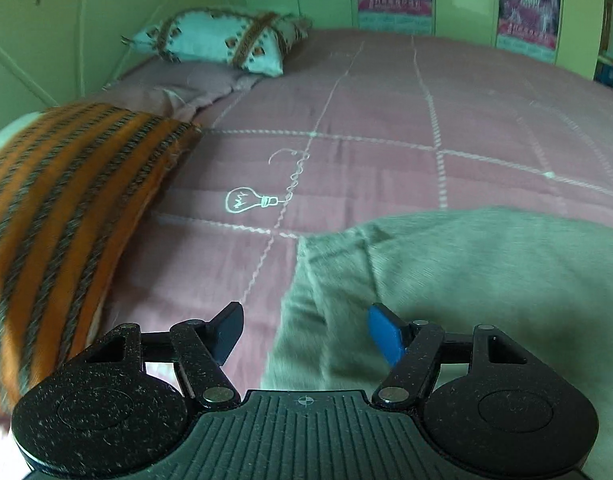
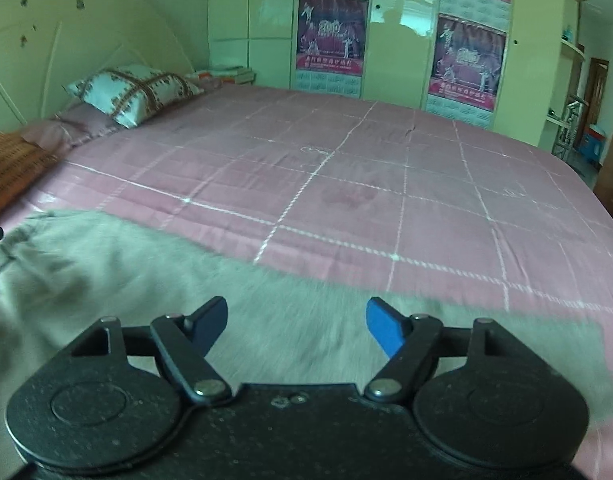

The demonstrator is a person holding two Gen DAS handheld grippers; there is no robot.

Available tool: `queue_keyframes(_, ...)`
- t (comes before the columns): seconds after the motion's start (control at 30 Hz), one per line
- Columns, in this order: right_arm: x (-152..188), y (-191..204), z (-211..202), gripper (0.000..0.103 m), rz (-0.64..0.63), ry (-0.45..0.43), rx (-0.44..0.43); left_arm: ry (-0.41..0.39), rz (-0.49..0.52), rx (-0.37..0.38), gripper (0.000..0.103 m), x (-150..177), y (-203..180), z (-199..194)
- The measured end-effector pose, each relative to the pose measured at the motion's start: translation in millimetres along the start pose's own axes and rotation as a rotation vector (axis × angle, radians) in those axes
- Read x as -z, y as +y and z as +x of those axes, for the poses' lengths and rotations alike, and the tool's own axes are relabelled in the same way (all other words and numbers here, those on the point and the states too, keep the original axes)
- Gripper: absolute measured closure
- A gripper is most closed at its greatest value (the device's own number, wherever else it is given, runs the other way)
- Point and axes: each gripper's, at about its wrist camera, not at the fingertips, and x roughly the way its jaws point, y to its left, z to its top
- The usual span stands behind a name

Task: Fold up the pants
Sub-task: 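Lower both grippers to the pant leg cuffs and close on them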

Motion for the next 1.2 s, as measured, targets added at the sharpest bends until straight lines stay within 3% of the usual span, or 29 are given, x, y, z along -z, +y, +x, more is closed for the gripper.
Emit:
queue_keyframes(0.13, -14.2, -12.5, 53.3, 0.038, -0.043, 0.020, -0.027, 0.017, 0.024, 0.006, 0.033, -15.1, 3.6, 36.7)
queue_keyframes(0.37, -25.0, -11.8, 112.7, 0.039, -0.189, 0.074, -0.072, 0.040, 0.043, 0.061, 0.032, -34.1, 9.9, 52.8)
queue_keyframes(0.43, -26.6, -10.0, 119.5, 0.040, -0.225, 0.093, -0.105, 0.018, 0.062, 0.085, 0.032, -34.9, 15.4, 52.1)
queue_keyframes(0.67, -17.6, -9.1, 139.2, 0.039, -0.318, 0.188, -0.144, 0.058, 0.022, 0.160, 0.029, -36.2, 26.6, 71.7)
queue_keyframes(0.77, -18.0, -10.2, 139.3, 0.034, -0.311, 0.171, -0.143, 0.051, 0.032, 0.168, 0.029, -38.3, 25.1, 68.5)
queue_keyframes(1.07, -21.0, -15.4, 144.5, 0.038, -0.299, 0.171, -0.204, 0.073, 0.060, 0.224, 0.029, -42.5, 4.7, 74.1)
queue_keyframes(1.2, -25.8, -13.8, 142.1, 0.055, -0.302, 0.188, -0.245, 0.074, 0.088, 0.220, 0.028, -41.3, -3.1, 77.2)
